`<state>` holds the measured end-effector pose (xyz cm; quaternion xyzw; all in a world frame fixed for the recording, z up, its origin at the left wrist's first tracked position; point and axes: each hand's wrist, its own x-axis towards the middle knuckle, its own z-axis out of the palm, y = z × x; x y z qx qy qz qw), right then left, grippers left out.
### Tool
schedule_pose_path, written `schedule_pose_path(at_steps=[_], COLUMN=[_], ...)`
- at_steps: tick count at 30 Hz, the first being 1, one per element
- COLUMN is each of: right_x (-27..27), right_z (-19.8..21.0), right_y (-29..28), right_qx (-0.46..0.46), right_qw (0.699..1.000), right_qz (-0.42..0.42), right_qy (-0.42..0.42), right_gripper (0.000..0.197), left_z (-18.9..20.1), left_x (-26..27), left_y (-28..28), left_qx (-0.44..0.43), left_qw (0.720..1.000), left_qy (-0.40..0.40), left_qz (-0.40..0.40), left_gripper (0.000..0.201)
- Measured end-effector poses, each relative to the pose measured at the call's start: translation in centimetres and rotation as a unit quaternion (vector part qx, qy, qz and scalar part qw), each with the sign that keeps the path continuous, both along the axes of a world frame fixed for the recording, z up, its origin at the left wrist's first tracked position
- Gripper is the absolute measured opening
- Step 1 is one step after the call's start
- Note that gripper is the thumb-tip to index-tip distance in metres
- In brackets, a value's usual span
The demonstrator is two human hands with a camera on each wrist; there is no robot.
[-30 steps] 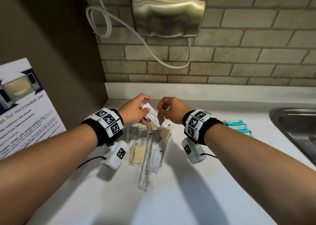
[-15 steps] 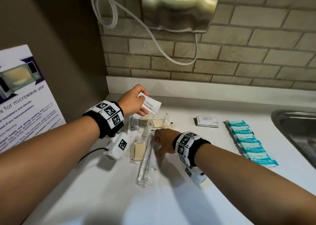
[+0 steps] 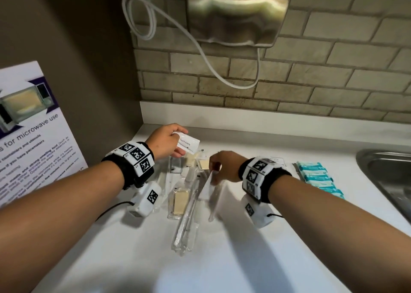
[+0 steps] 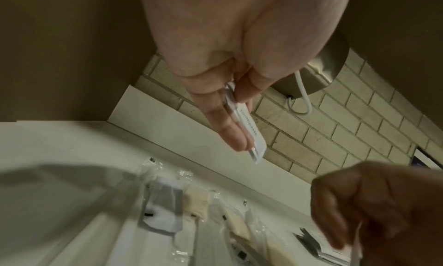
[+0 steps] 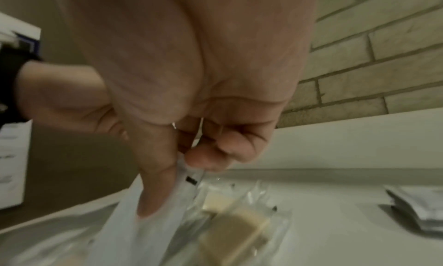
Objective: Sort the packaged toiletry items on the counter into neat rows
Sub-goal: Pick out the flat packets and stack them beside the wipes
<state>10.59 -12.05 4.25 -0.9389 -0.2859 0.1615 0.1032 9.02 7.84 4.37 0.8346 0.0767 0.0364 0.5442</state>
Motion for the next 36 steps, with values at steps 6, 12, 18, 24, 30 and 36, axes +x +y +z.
schedule_pose_path(at_steps=[6,12,18,24,30,36], right_x=[2.2,2.3,2.0,2.9,3.6,3.2], right_z=[2.1,1.9,0.7,1.1,1.5,2.2], right_y=[-0.7,0.4,1.0,0.3,-0.1,0.8], right_qx=[0.214,0.246,0.313,0.380,0.476,0.441], right_qw=[0.972,0.961,0.941,0.911,0.849,0.878], right_qz=[-0.098,-0.123,-0.125,-0.143,-0.156,-0.125], right_qy=[-0.014,-0.031,0.039,0.069,0.170,0.139], right_gripper=[0.027,0.020,0.022,0.040,0.045,0.032], left_z=[-0.3,0.0,-0.2,-1.2,-1.7,-1.0], left_x=[0.5,1.1,1.4,1.0,0.4,-0.2], left_y=[0.4,-0.4,-1.0,-0.3,-0.3,-0.7], left_qx=[-0.004,-0.009,-0.034,-0.068,-0.067,-0.099], left_qw=[1.000,1.000,0.999,0.997,0.998,0.995], left_qy=[0.004,0.005,0.002,0.007,0.015,0.017], left_qz=[0.013,0.003,0.007,0.029,0.006,-0.004], left_gripper=[0.035,0.035,0.036,0.039,0.036,0.029])
